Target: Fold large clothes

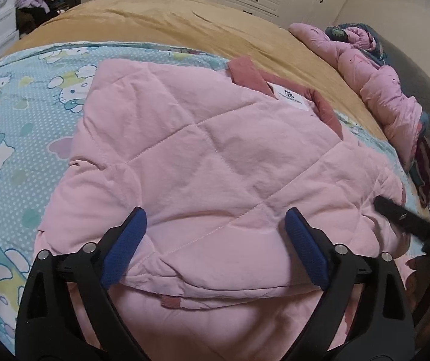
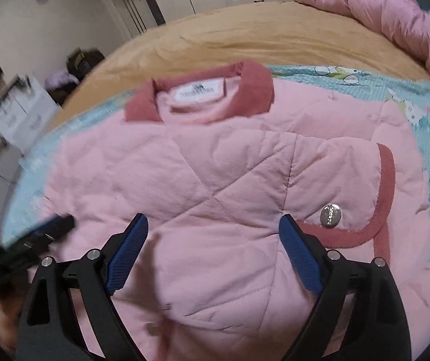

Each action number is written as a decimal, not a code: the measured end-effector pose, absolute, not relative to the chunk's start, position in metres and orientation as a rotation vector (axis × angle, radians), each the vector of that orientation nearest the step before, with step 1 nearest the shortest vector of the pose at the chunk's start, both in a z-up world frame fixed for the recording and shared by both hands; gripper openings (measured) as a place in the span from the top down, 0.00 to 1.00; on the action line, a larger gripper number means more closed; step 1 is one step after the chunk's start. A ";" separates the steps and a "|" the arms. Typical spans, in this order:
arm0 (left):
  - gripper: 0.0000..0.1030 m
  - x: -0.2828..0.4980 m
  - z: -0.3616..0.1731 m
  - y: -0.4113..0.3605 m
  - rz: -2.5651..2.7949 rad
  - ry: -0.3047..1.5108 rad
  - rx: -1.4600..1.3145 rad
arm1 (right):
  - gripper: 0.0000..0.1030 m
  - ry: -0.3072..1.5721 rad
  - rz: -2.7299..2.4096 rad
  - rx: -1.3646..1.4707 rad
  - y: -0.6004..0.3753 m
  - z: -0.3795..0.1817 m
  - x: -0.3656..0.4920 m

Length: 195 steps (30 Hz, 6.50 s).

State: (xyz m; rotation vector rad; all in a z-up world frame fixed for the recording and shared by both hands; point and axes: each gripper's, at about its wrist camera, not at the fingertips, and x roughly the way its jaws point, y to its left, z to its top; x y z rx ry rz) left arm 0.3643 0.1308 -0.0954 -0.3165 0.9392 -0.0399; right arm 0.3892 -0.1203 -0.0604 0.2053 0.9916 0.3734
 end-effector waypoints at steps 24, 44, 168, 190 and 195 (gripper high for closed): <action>0.09 0.342 -0.033 0.135 0.027 0.849 -0.369 | 0.04 0.794 0.346 0.286 -0.153 0.009 0.360; 0.09 0.286 0.035 0.106 -0.067 0.710 -0.363 | 0.04 0.564 0.342 0.352 -0.178 0.088 0.273; 0.09 0.028 -0.090 0.171 0.152 1.098 -0.218 | 0.04 1.008 0.170 0.174 -0.317 -0.036 0.049; 0.54 0.033 -0.095 0.157 0.022 1.028 -0.200 | 0.04 1.140 0.146 0.200 -0.340 -0.086 0.044; 0.64 0.030 -0.079 0.159 -0.024 0.985 -0.205 | 0.04 1.155 0.184 0.213 -0.341 -0.091 0.042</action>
